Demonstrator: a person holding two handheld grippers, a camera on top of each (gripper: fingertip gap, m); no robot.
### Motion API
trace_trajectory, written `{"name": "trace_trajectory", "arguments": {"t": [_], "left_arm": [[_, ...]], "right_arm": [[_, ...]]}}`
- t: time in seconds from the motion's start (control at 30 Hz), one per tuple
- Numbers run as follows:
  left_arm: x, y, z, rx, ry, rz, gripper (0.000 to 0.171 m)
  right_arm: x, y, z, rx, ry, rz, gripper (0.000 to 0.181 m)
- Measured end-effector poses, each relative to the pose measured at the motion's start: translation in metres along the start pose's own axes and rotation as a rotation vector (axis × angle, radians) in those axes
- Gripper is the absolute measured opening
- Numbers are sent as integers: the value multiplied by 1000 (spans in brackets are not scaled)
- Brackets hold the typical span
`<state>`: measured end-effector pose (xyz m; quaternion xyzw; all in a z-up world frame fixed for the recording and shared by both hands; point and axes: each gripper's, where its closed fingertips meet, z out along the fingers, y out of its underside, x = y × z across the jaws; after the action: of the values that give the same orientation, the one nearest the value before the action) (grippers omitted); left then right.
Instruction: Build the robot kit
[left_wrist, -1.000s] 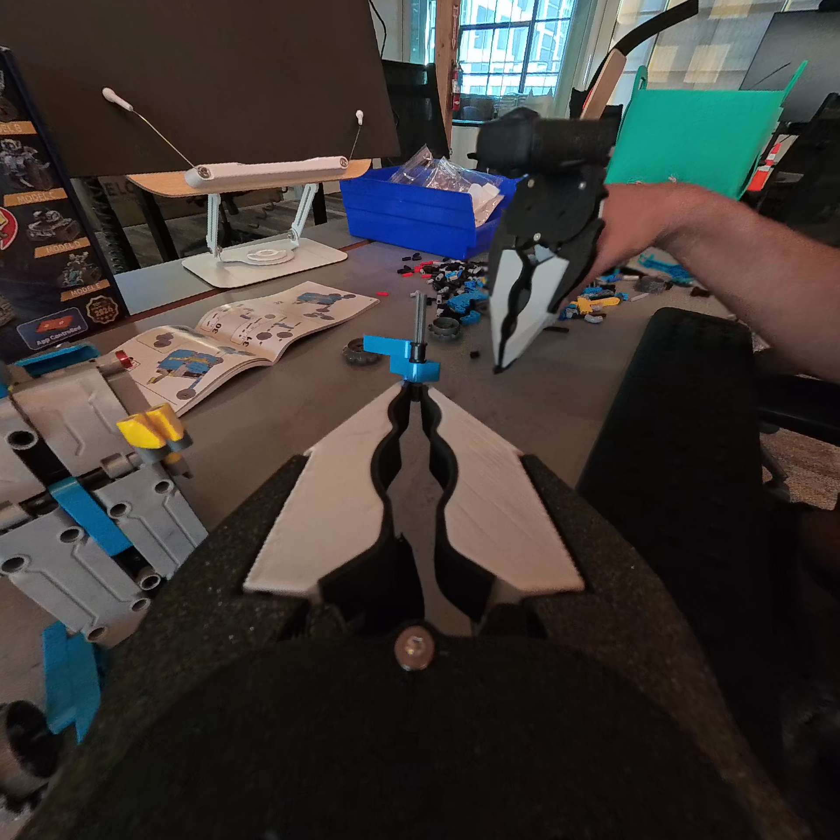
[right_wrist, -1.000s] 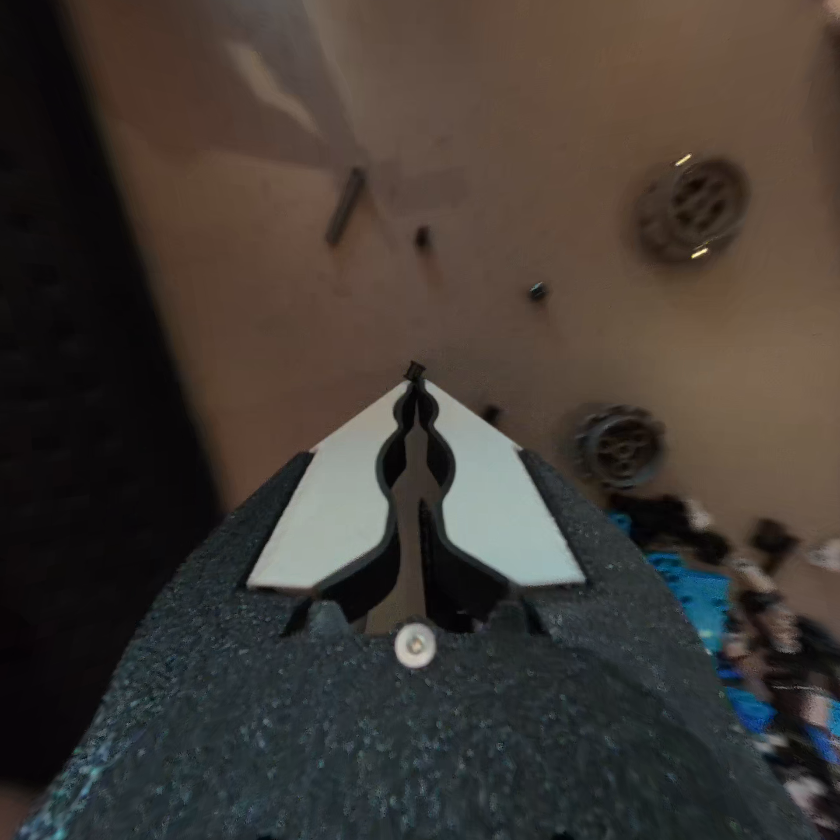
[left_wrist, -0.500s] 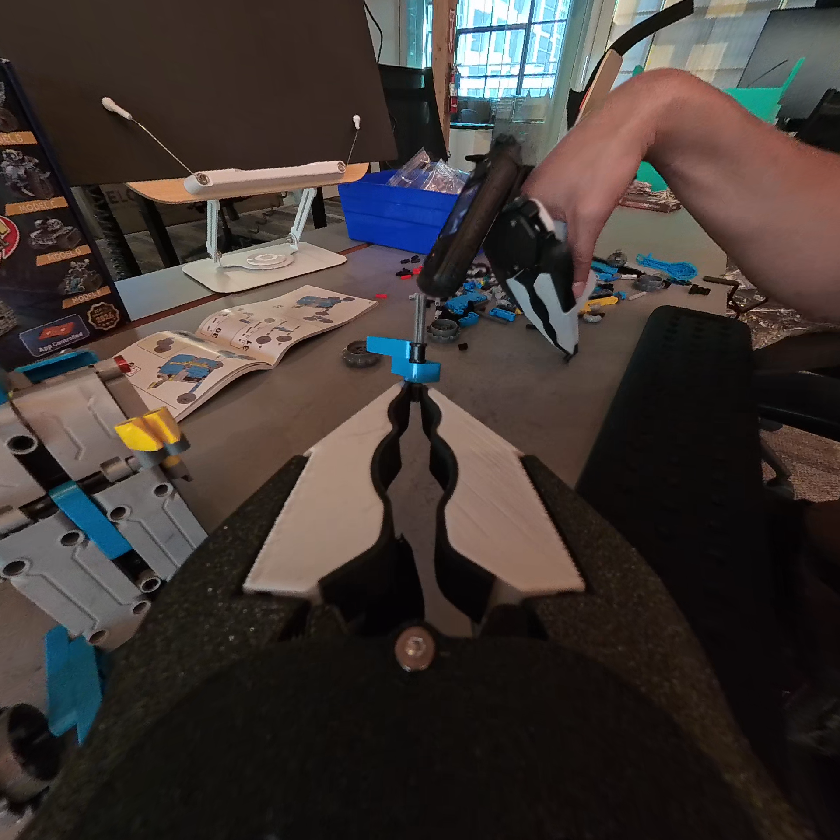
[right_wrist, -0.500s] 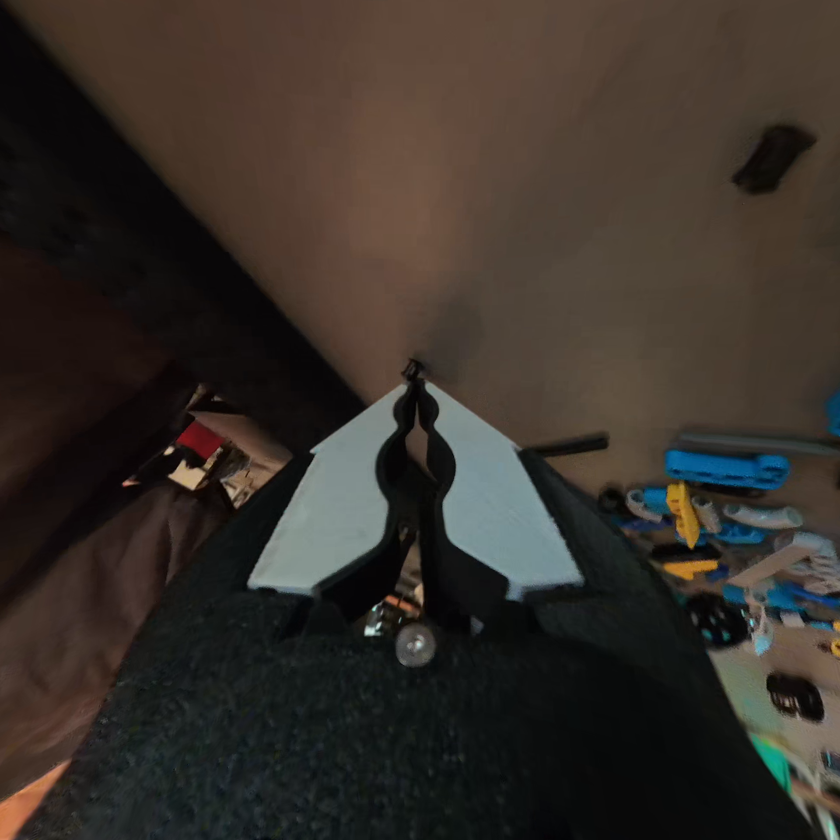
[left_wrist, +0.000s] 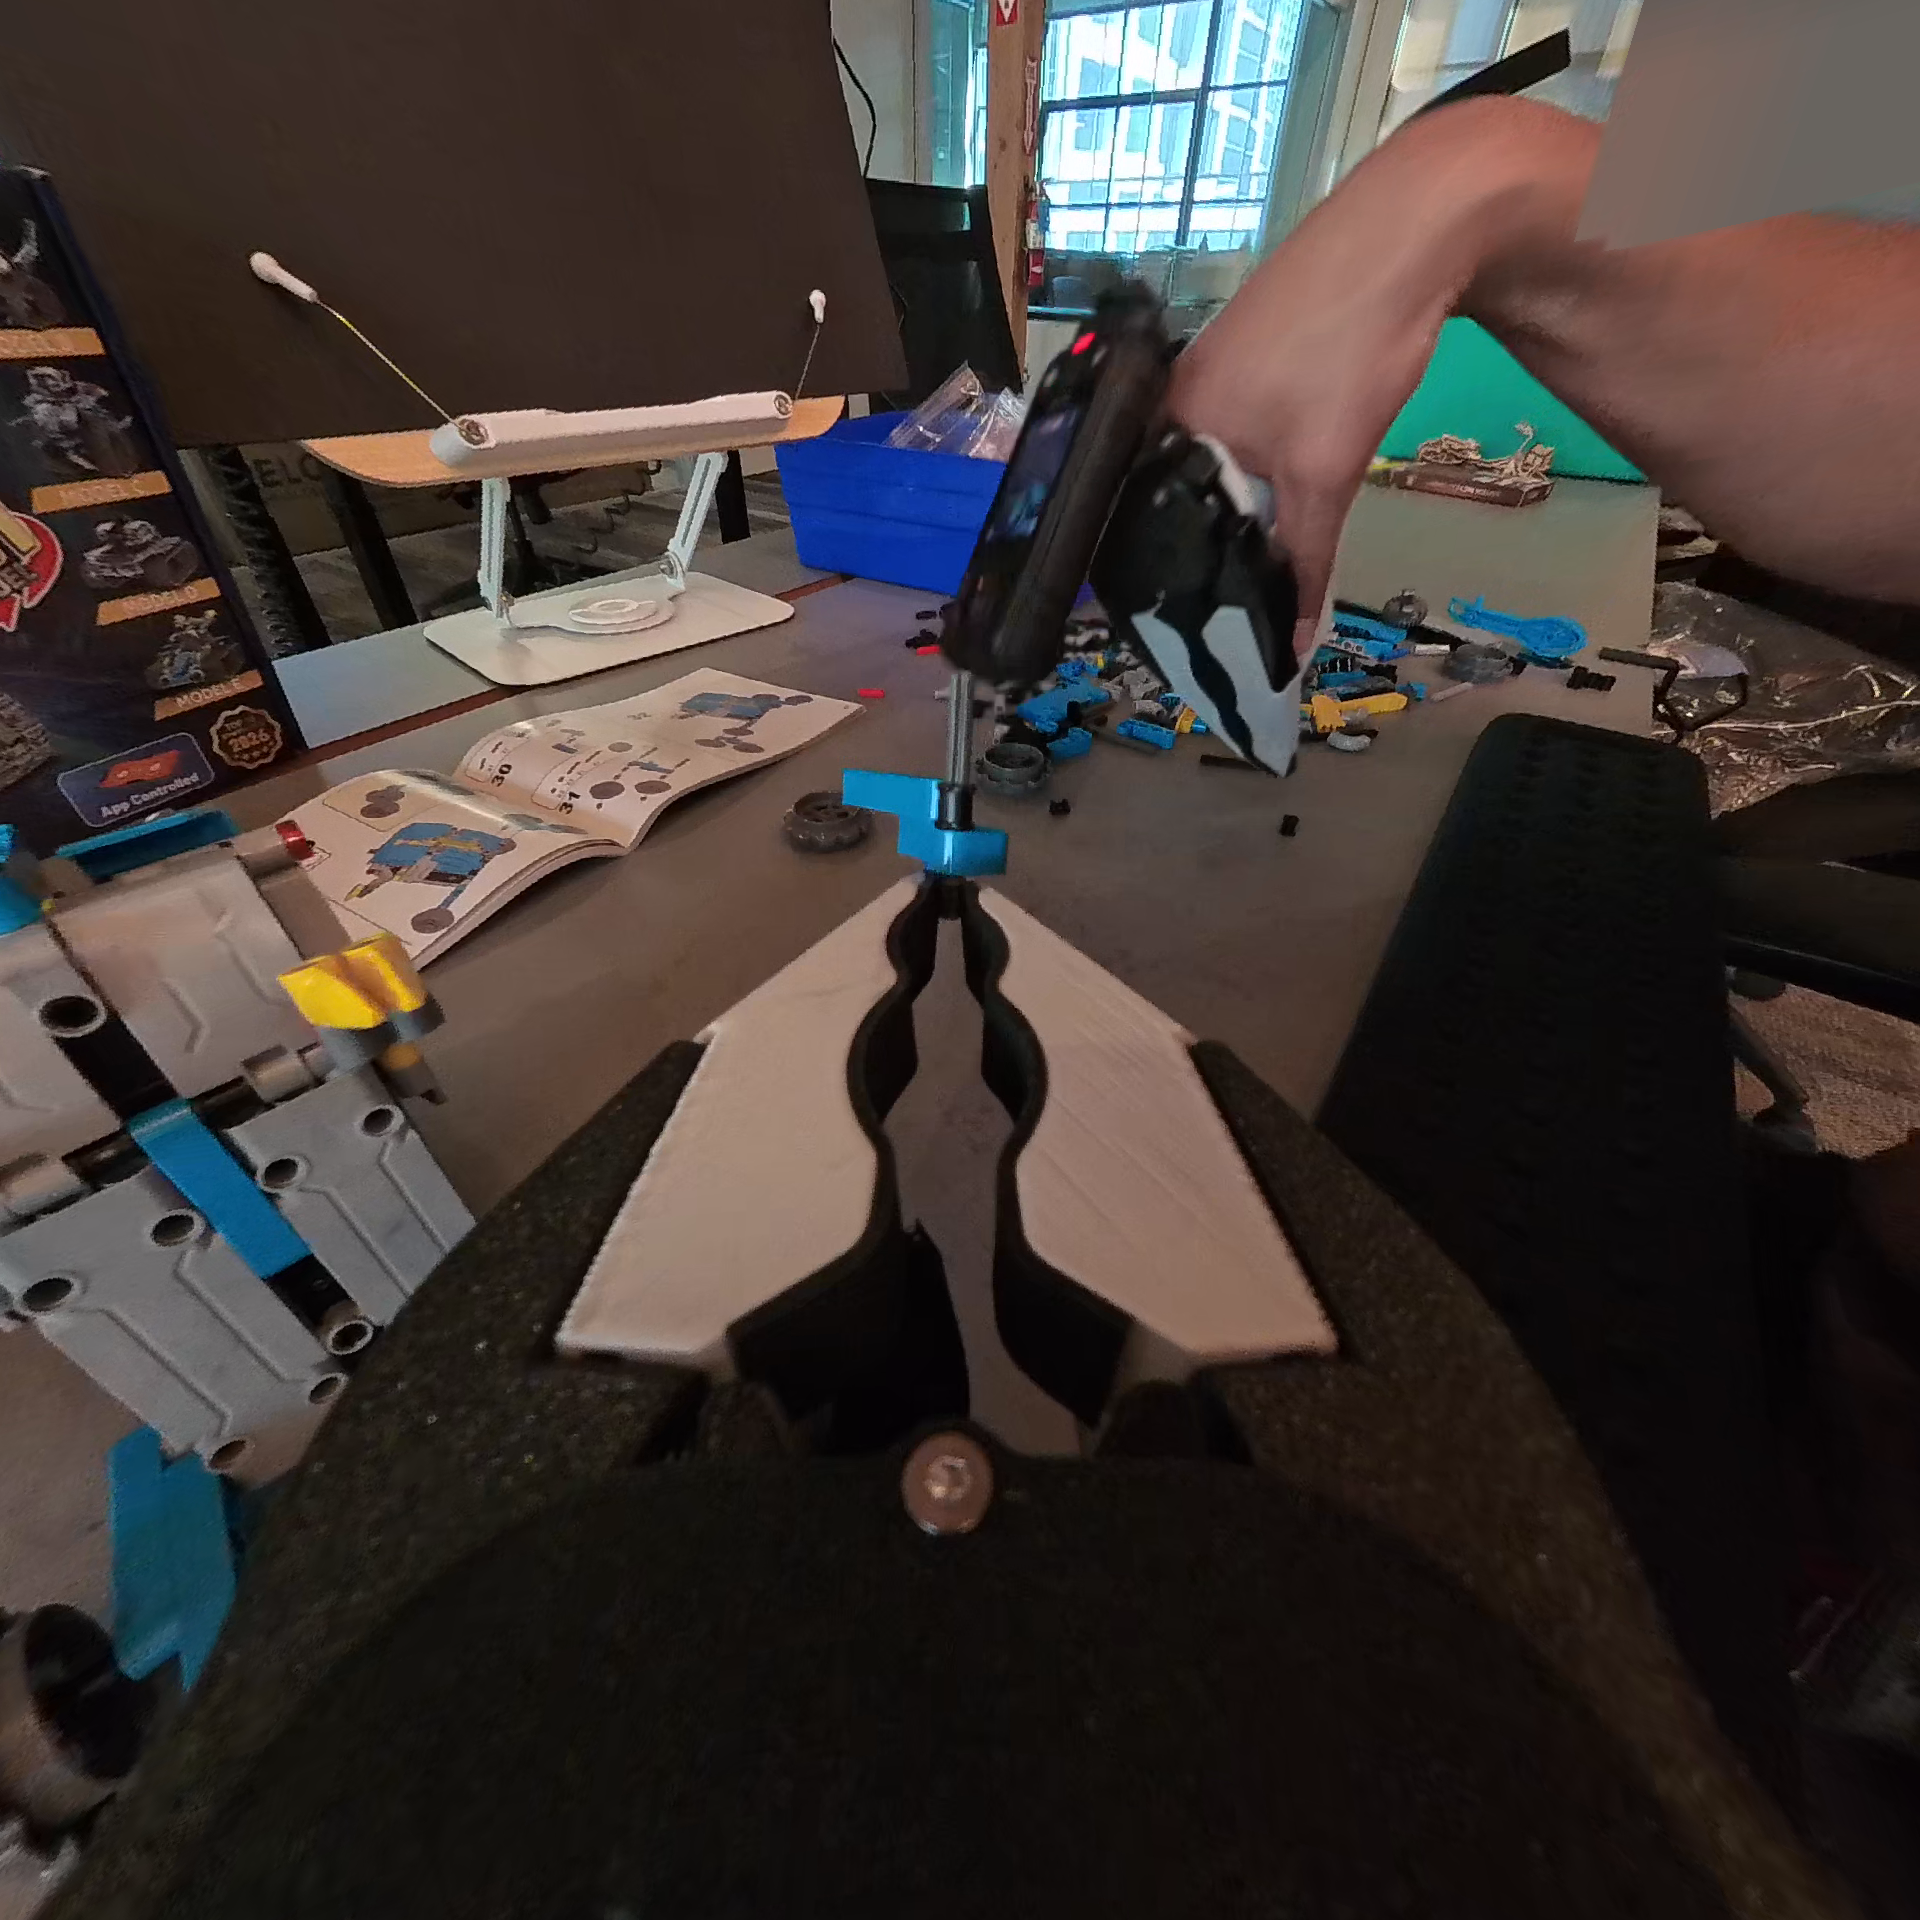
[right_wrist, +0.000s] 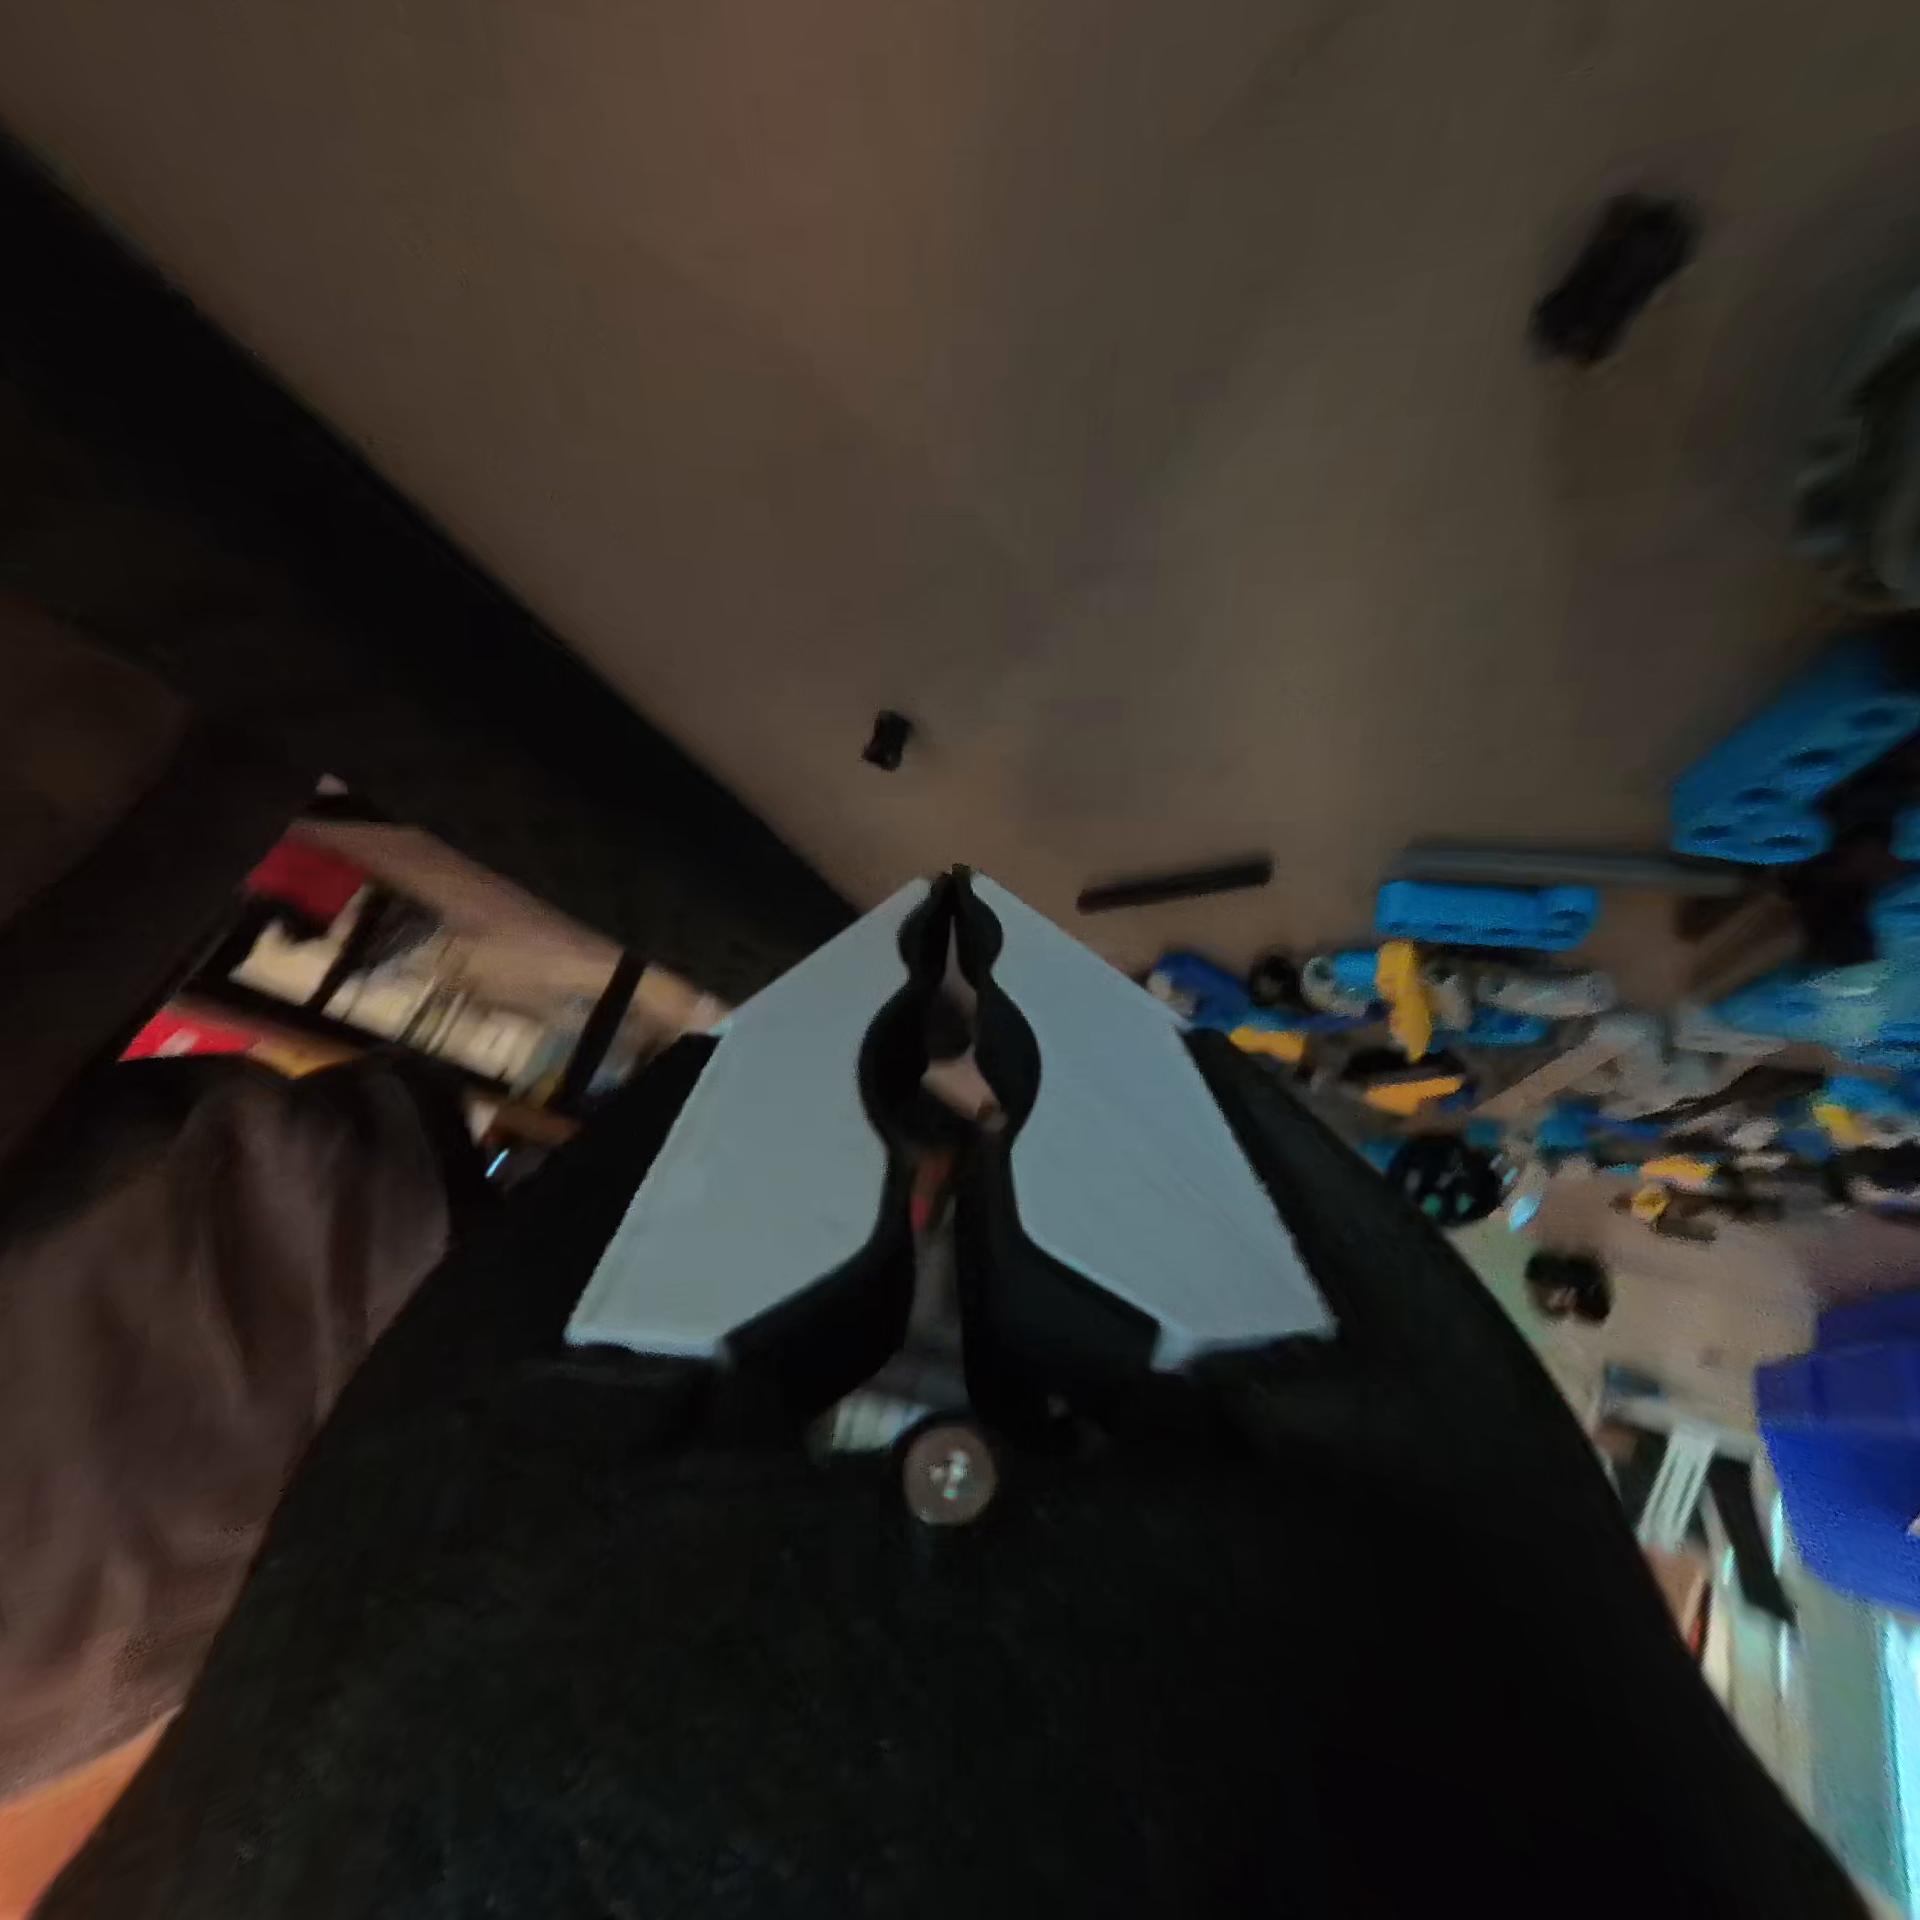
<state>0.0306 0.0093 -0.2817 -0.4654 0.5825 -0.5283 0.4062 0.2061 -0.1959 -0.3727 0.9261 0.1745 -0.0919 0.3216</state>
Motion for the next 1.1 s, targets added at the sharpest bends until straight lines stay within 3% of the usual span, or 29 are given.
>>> {"name": "trace_trajectory", "arguments": {"t": [0.2, 0.37, 0.5, 0.87, 1.03, 1.1], "left_arm": [[-3, -4, -4, 29, -13, -10, 3], [-2, -1, -1, 9, -11, -4, 3], [-1, 1, 1, -4, -8, 2, 3], [2, 2, 1, -12, -4, 17, 3], [2, 2, 2, -16, -1, 19, 3], [4, 2, 2, -16, 2, 32, 3]], "right_arm": [[-17, -18, -15, 601, 200, -236, 24], [-11, -3, -7, 975, 362, -160, 29], [-9, -9, 1, 1058, 424, -147, 24], [-11, -28, 8, 1078, 328, -181, 13], [-11, -32, 4, 1115, 319, -174, 7], [-17, -35, -13, 1194, 316, -183, 7]]}}
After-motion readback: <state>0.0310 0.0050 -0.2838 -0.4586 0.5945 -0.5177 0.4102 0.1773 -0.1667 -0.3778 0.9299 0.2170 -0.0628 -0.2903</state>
